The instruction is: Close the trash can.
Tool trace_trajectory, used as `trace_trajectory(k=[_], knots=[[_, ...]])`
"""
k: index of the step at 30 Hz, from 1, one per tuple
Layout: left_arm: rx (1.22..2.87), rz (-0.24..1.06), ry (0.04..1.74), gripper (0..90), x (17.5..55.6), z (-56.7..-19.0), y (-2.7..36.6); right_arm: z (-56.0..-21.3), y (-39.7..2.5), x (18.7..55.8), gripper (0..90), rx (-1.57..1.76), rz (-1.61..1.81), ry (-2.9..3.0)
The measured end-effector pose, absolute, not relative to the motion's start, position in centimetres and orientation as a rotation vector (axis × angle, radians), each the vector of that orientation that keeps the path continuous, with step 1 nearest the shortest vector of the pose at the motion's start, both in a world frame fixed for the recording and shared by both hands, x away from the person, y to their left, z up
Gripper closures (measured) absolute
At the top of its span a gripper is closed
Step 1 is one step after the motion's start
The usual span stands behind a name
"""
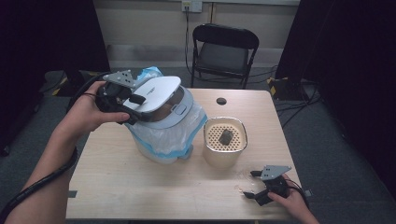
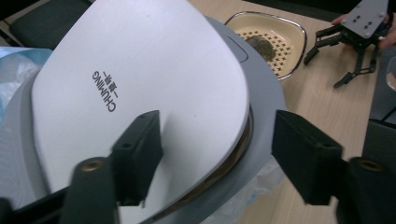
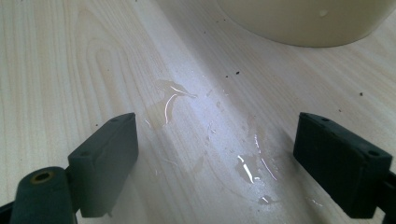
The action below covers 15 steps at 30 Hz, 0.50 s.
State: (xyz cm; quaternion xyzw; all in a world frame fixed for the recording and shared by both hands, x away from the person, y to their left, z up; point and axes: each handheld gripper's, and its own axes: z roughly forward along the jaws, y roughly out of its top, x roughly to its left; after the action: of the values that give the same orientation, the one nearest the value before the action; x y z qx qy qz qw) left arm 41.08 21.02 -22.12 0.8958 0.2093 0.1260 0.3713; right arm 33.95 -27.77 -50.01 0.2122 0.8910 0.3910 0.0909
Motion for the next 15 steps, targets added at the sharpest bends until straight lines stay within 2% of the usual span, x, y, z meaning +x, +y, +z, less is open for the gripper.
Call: trace_trajectory(k=[7, 15], knots=[[2.3, 0.312, 0.573, 50.5, 41.45, -22.15, 21.01, -50.01, -27.77, 33.95, 13.7, 0.63, 1.162, 2.648], [2.305, 0.273, 0.592, 52.3, 41.81, -22.39, 20.87, -50.01, -27.77, 33.96, 13.7, 0.63, 1.162, 2.648]])
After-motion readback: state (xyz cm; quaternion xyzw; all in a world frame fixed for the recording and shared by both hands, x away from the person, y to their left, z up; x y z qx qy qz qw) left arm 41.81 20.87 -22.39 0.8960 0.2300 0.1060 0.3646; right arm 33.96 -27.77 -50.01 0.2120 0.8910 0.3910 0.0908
